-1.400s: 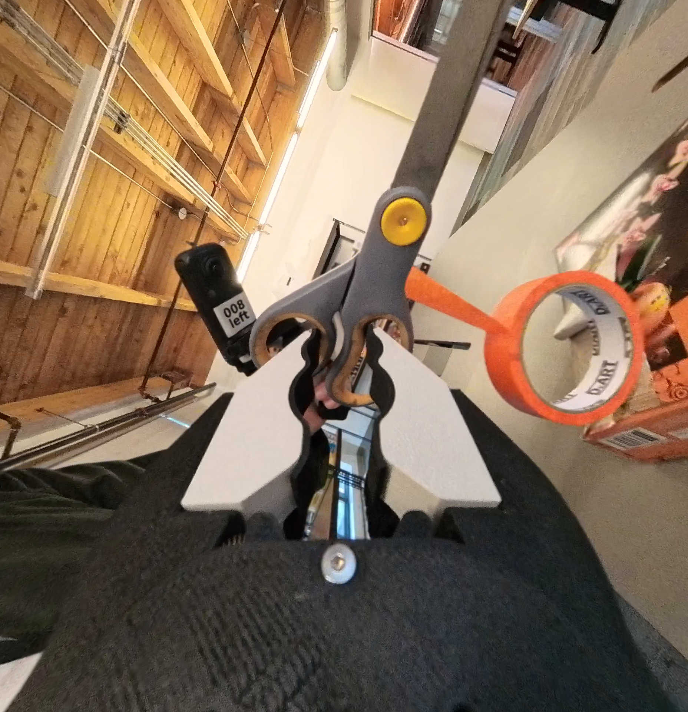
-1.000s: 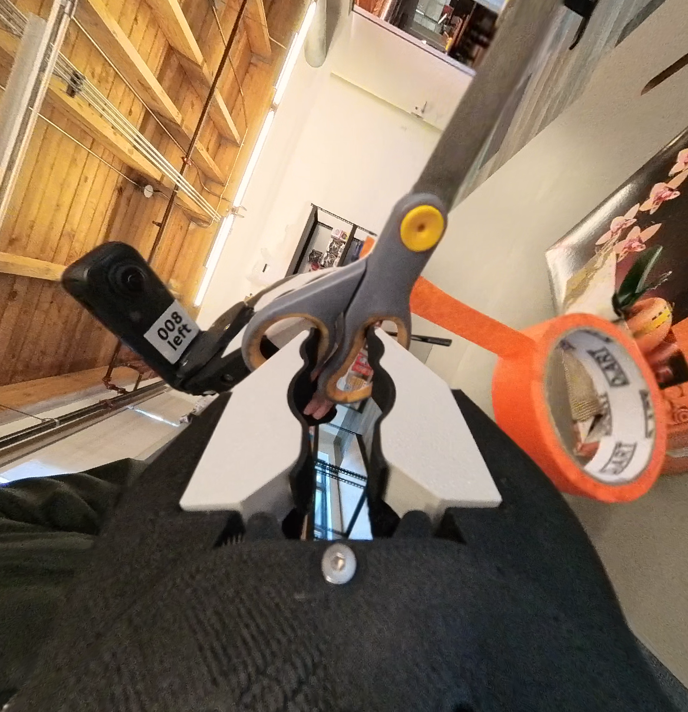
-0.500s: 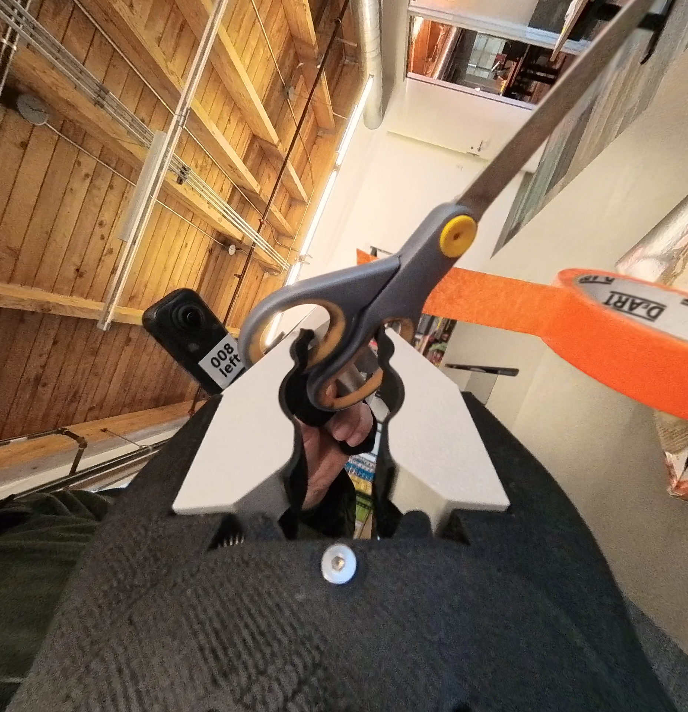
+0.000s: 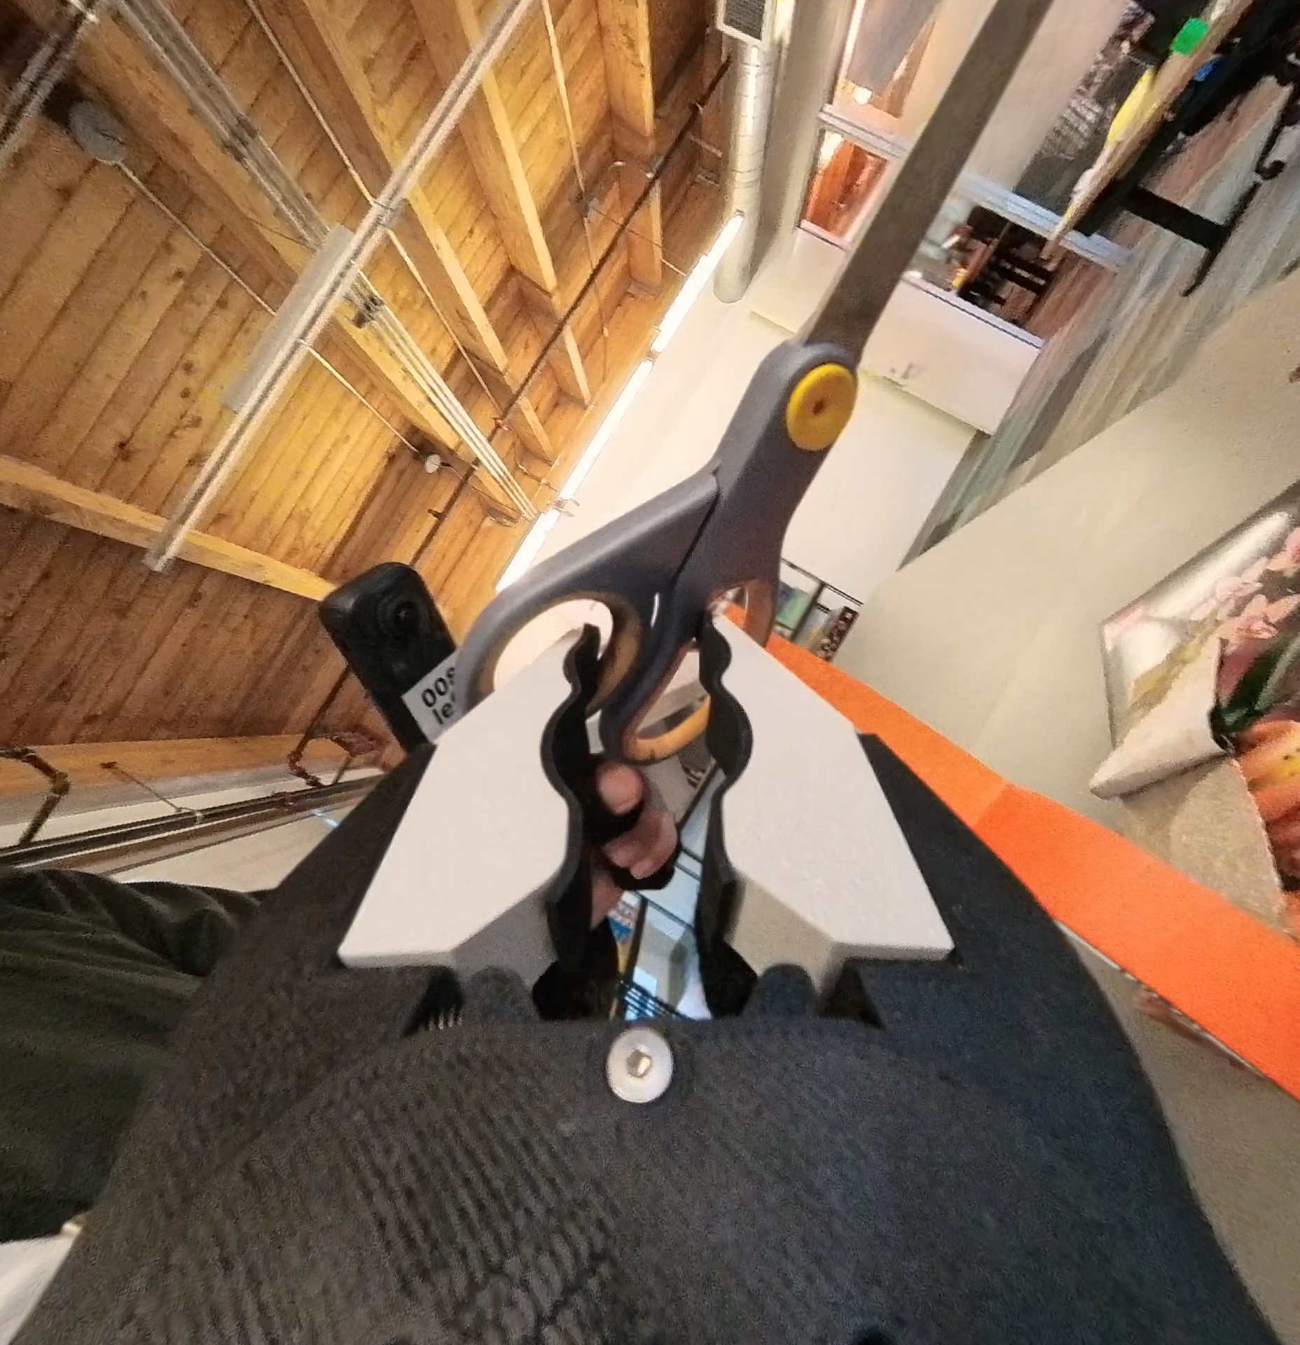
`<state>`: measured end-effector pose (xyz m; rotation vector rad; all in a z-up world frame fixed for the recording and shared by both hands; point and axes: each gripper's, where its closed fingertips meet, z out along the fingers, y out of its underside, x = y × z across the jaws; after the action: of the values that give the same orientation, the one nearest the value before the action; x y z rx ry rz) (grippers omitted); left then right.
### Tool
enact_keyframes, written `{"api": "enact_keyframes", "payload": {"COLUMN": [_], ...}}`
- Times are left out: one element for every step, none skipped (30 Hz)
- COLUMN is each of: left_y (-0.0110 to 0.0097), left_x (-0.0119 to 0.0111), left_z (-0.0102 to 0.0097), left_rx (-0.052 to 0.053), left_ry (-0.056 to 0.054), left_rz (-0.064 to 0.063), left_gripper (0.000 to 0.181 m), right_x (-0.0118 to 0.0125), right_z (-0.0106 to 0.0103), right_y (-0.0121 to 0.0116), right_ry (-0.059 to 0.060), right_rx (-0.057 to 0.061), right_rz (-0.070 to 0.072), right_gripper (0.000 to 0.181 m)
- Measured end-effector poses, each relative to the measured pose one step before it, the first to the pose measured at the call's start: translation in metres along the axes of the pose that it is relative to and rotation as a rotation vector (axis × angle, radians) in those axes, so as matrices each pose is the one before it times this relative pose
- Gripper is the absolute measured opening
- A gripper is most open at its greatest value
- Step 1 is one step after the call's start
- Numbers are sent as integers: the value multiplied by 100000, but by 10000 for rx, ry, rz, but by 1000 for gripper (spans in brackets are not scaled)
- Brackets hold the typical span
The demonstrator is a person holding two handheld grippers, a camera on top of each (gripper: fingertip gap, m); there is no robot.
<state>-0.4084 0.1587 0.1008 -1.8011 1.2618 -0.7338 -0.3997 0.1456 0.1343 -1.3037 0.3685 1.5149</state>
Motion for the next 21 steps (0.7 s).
{"api": "enact_keyframes", "payload": {"left_y": [-112, -97, -131, -158, -187, -160, -98, -79, -178, -111, -71, -28, 1, -6, 71, 99, -2, -75, -79, -29, -72], "left_x": [18, 49, 15, -33, -15, 9, 108, 25, 37, 78, 148, 250, 201, 181, -9, -129, -84, -44, 6, -19, -47], "left_z": [26, 49, 24, -4, -15, -9, 26, 19, -19, -19, 6, 33, 16, -25, -10, -42, -51, -54, -18, 28, 14], "left_rx": [27, 9, 35, 67, 81, 51, 5, 13, 86, 31, 1, 11, 25, 42, -15, -24, 62, 102, 70, 19, 32], "left_ry": [-12, 18, 9, -18, -24, -16, 26, -34, -28, -1, 25, 63, 5, -27, -171, -227, -138, -52, 21, 10, -17], "left_rz": [-10, -54, -41, -22, -7, 23, 24, 38, 54, 22, 26, 41, 17, 74, 158, 193, 74, -73, -114, -83, -28], "left_gripper": [0, 0, 0, 0, 0, 0, 0, 0, 0, 0, 0, 0, 0, 0, 0, 0, 0, 0, 0, 0, 0], "right_x": [-572, -350, 26, 200, 218, 111, 17, -70, -160, -163, -146, -214, -228, -124, 59, 110, -14, -67, -87, 98, 183], "right_z": [-4, 38, 72, 82, 98, 100, 80, 25, -9, -7, 3, 43, 19, 11, 45, 71, 83, 97, 85, 90, 62], "right_y": [-210, -97, 149, 353, 452, 394, 200, -22, -52, -6, 8, -43, -128, -166, -22, 63, 42, 36, -43, -51, -36], "right_ry": [-381, -226, 11, 113, 117, 58, -9, -94, -192, -204, -200, -240, -237, -181, -35, 63, 47, 38, 79, 248, 323], "right_rx": [185, 143, -15, -163, -235, -163, -6, 143, 173, 145, 122, 139, 172, 164, 46, -45, -38, -48, -15, -3, -21], "right_rz": [33, 28, 0, -63, -108, -81, -3, 66, 59, 68, 104, 110, 127, 115, 50, -59, -173, -210, -278, -399, -435], "right_gripper": [26, 26, 26, 26, 25, 26, 27, 27, 27, 27, 26, 26, 26, 27, 26, 27, 26, 27, 27, 27, 26]}}
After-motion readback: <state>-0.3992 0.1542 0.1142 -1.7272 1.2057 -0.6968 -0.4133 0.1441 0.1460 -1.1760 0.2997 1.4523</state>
